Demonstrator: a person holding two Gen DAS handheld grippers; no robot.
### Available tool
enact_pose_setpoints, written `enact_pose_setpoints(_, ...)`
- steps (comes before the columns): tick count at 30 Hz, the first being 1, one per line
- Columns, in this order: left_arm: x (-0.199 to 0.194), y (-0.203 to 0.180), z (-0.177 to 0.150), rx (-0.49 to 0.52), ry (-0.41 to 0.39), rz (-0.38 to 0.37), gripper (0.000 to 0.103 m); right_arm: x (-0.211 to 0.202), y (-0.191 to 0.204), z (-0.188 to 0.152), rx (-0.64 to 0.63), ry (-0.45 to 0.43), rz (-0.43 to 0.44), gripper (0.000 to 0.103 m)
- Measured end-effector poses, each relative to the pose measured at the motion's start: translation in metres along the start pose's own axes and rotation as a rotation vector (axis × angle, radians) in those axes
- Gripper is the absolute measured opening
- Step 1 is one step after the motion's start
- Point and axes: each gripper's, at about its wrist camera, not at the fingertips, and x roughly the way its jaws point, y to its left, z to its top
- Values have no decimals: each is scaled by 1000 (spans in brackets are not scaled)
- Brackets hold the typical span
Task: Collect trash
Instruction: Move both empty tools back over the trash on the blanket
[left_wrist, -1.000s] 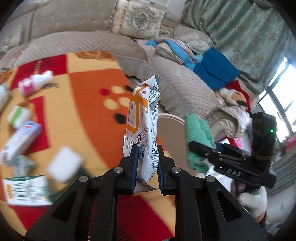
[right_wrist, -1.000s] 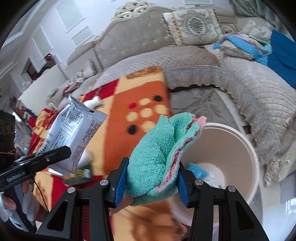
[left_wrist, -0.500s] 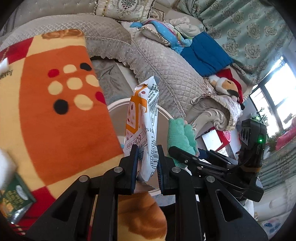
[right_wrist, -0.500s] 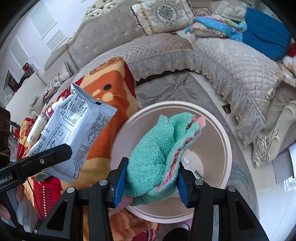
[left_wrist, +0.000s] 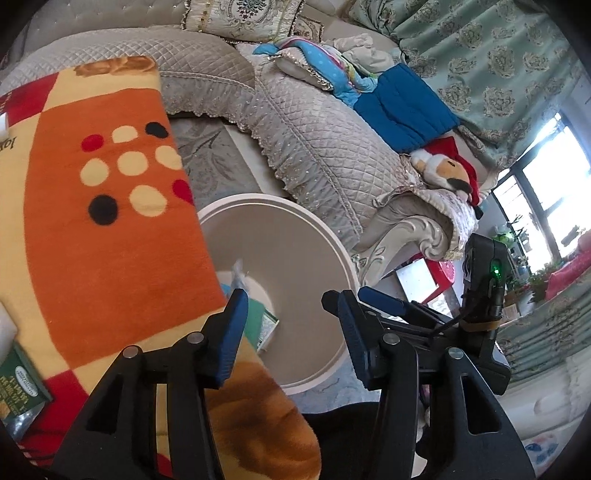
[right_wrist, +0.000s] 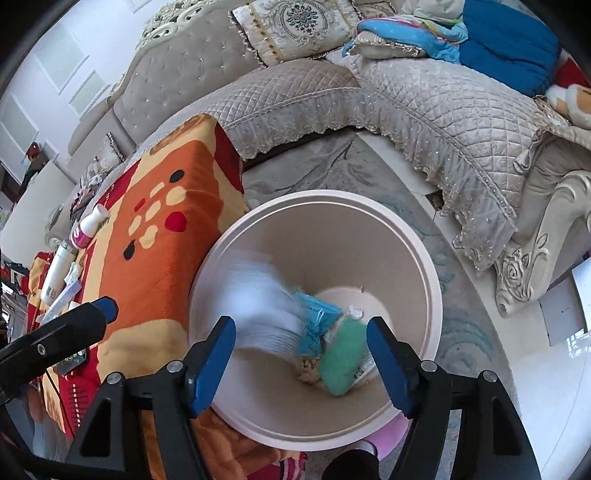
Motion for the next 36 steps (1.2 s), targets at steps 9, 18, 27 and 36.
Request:
enact_pose_setpoints(9, -9, 14, -4, -22, -22, 61, 49, -1, 19, -1, -34, -7, 13, 71)
enact_pose_setpoints(18, -25, 27, -9, -33, -48, 101, 49, -8, 46, -1, -81, -31, 13, 71)
enact_pose_setpoints(27, -52, 56, -18, -71, -95, 170, 49, -15, 79, -3, -131, -65, 7, 71)
enact_pose_setpoints(36, -82, 78, -31, -87, -138, 224, 49, -18, 117, -5, -186, -91, 14, 71)
